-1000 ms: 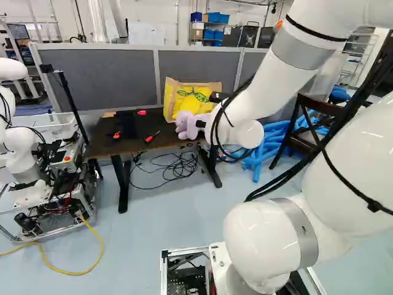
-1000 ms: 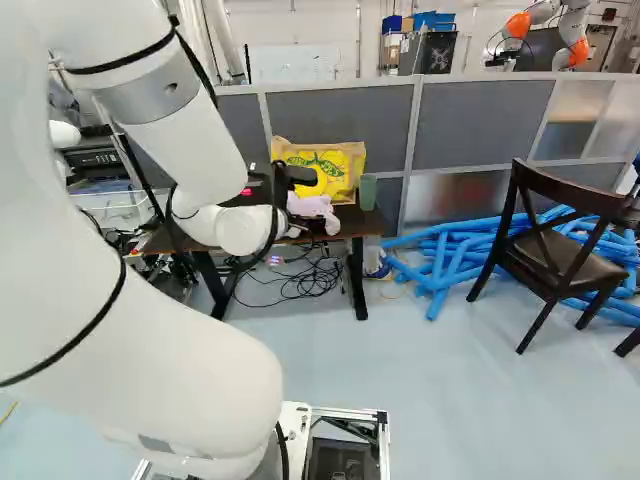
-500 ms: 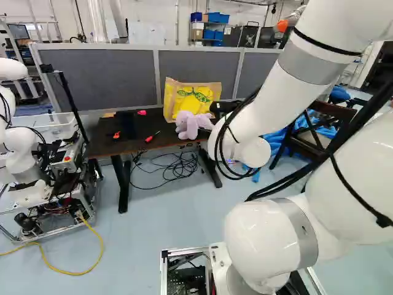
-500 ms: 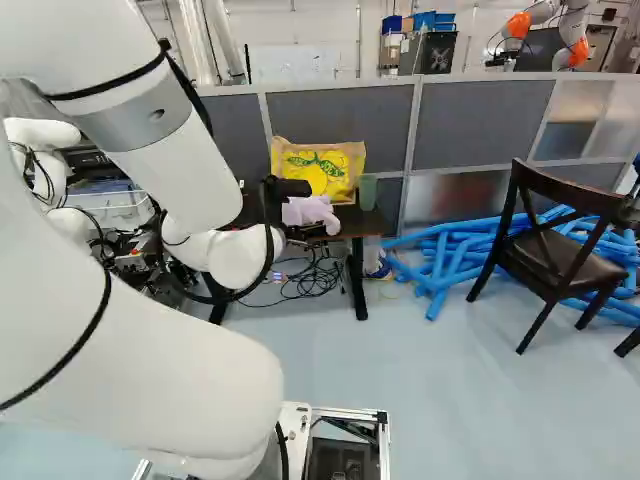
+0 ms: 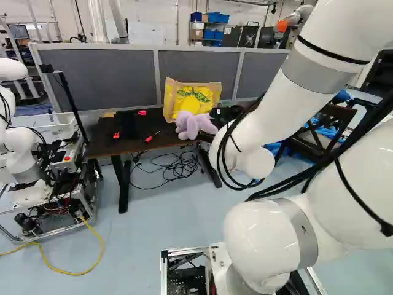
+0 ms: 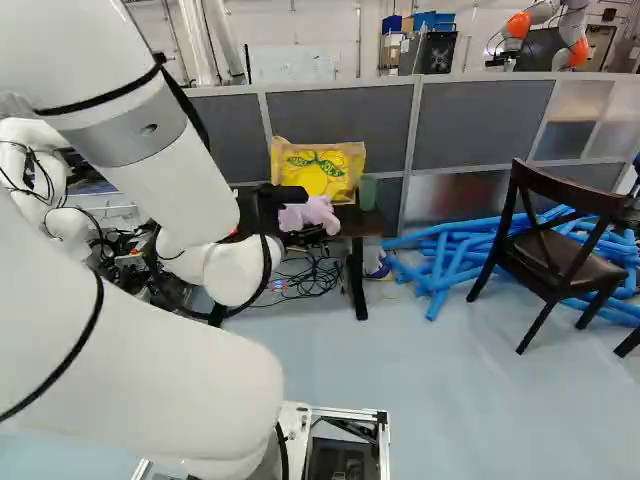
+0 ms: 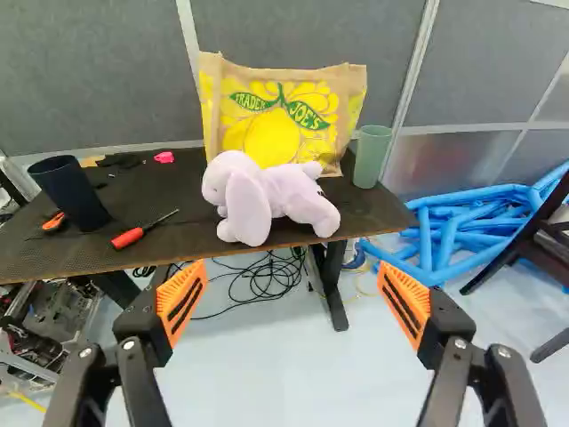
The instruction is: Pick up the bag on the ground and place it on the table
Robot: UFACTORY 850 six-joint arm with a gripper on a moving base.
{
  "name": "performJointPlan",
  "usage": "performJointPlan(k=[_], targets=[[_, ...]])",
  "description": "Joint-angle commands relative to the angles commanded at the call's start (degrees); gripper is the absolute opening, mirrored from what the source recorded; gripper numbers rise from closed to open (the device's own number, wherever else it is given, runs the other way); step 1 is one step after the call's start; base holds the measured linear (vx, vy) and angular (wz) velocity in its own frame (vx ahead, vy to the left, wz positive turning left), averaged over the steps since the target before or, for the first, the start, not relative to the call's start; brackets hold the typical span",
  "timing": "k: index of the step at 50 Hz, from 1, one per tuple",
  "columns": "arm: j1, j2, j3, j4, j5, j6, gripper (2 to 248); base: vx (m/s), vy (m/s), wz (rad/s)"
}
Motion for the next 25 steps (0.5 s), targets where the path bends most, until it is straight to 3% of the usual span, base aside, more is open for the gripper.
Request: performJointPlan(k=[25], targets=[[0.0,0.1,0.2,0.0,0.2,-0.2,247,0.000,0.000,0.000]])
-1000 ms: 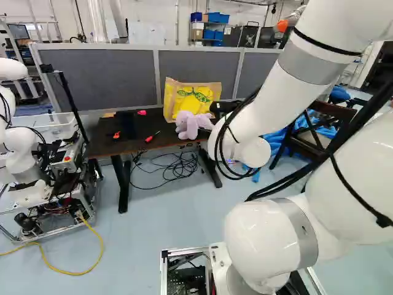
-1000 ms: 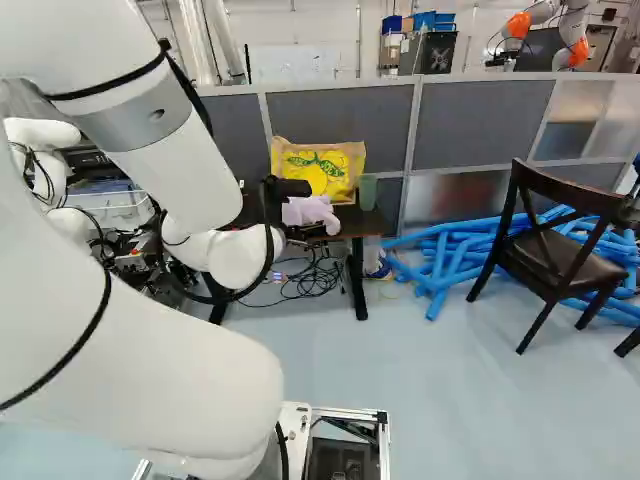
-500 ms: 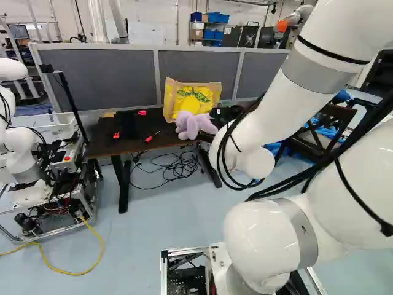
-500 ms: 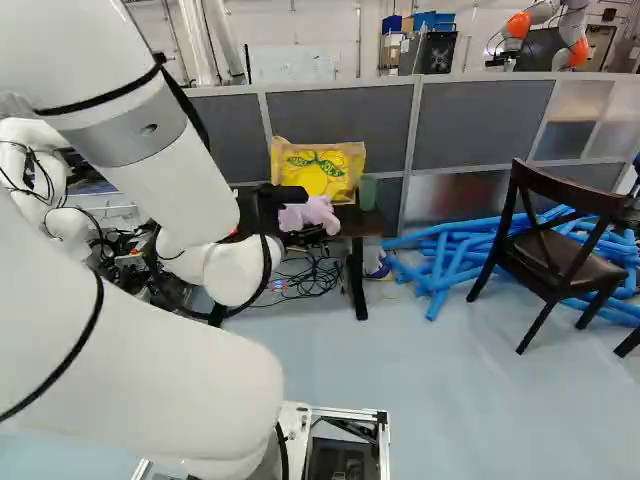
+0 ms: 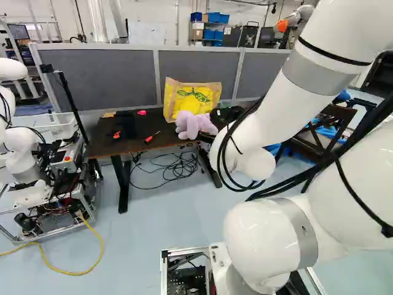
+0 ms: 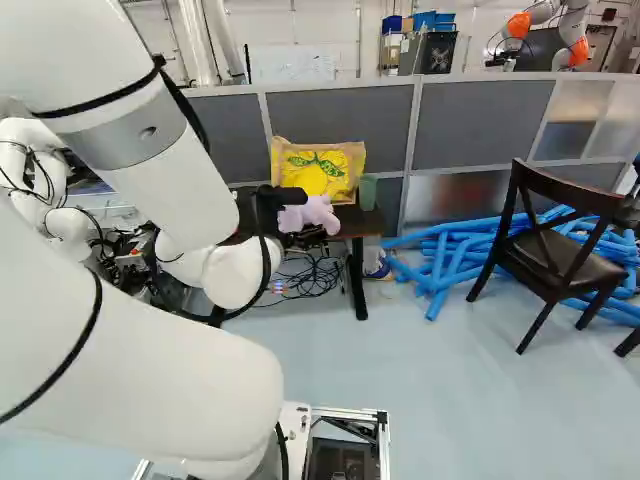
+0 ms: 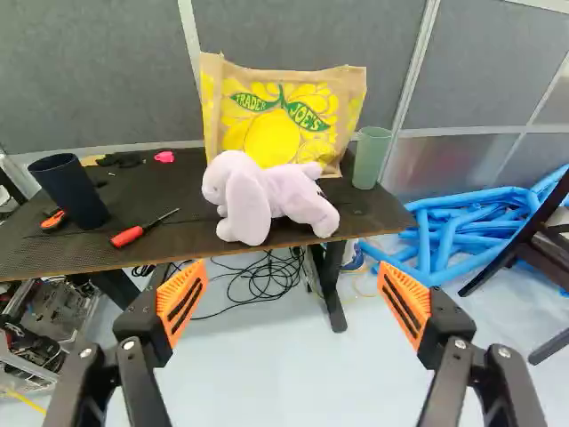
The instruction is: Pick up the bag on the ground and place it on the table
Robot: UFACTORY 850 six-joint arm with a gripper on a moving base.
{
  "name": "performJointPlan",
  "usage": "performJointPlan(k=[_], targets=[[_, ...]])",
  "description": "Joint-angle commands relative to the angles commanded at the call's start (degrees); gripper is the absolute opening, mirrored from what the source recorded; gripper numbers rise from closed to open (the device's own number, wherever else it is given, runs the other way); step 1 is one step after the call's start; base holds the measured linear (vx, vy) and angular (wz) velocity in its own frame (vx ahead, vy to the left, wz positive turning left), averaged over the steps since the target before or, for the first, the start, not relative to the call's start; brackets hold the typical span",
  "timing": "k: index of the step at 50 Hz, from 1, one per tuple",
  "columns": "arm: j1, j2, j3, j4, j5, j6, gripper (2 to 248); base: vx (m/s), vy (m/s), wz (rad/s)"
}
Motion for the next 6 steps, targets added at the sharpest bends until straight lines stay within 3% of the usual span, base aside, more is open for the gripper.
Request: performJointPlan(k=[6], targets=[[0.0,0.0,0.0,0.0,0.0,0.0,247,0.000,0.000,0.000]])
